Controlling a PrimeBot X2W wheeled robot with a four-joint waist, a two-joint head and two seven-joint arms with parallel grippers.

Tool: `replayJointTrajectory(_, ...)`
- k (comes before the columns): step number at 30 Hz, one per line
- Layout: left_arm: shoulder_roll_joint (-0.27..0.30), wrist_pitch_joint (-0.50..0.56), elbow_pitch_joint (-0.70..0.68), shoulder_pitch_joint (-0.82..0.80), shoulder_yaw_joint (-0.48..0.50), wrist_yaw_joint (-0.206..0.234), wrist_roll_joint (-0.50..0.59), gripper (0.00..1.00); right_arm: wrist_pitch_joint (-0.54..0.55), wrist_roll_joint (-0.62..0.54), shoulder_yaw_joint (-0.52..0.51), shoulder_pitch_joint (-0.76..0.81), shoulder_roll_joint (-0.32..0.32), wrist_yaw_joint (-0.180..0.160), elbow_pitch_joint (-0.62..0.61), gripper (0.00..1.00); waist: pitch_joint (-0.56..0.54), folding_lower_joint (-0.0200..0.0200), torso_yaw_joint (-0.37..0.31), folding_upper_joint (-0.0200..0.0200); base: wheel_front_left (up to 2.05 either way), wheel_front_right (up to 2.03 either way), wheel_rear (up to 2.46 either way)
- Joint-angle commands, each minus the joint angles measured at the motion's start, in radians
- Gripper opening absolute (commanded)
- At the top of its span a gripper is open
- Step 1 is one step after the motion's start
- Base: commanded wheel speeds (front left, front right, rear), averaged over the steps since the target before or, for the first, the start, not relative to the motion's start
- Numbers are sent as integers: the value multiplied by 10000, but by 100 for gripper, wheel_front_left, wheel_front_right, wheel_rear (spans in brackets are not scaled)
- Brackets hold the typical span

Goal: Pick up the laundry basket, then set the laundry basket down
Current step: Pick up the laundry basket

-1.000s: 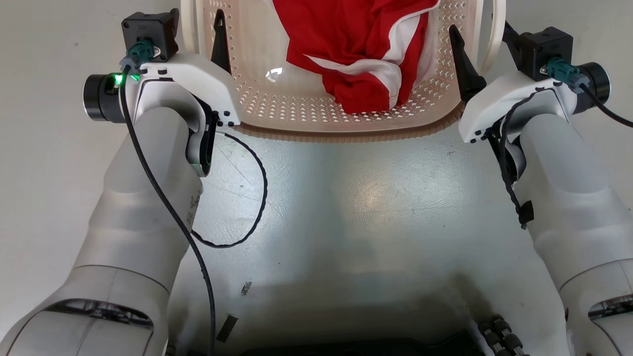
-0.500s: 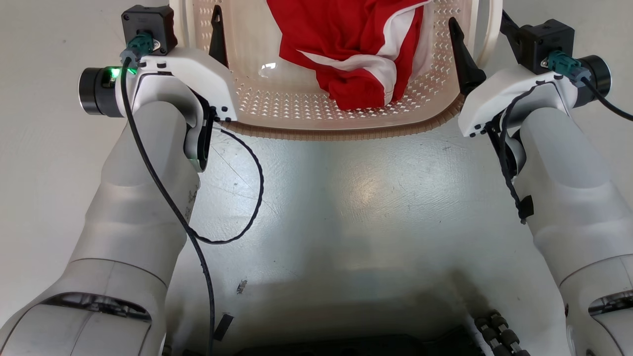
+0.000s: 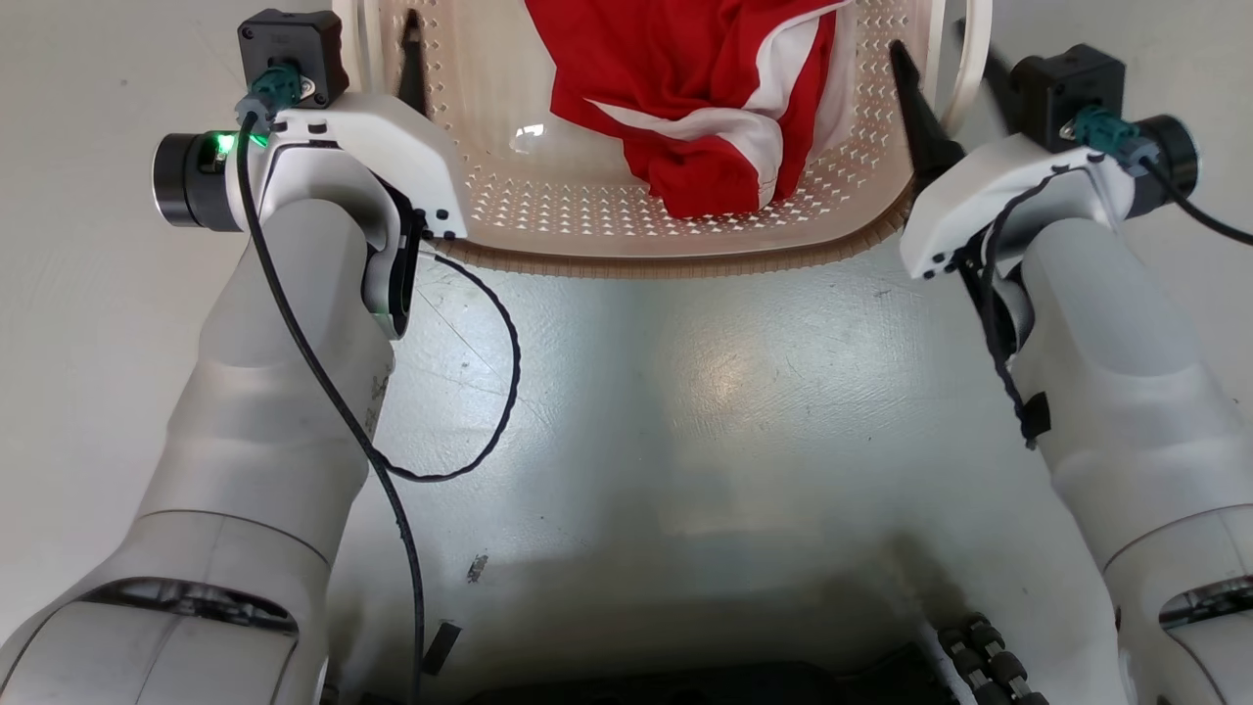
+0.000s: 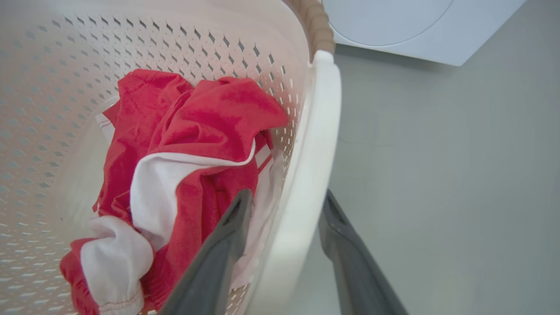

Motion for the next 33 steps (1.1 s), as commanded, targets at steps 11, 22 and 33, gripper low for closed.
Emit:
replayJointTrajectory(11, 232, -55, -58, 200, 208, 54, 188, 0, -120, 360, 402, 375, 156, 62, 186, 0, -159, 0, -7, 0, 0, 0, 0)
replayJointTrajectory(22, 222, -55, 470, 998, 181, -19, 205, 0, -120, 438, 598, 924, 309, 62, 724, 0, -1309, 0, -94, 0, 0, 0, 0)
replayJointTrajectory(33, 216, -55, 1230, 2690, -434, -293, -109, 0, -114, 2429, 3010, 2604, 355, 62, 1340, 0, -3775, 0, -543, 0, 0, 0, 0)
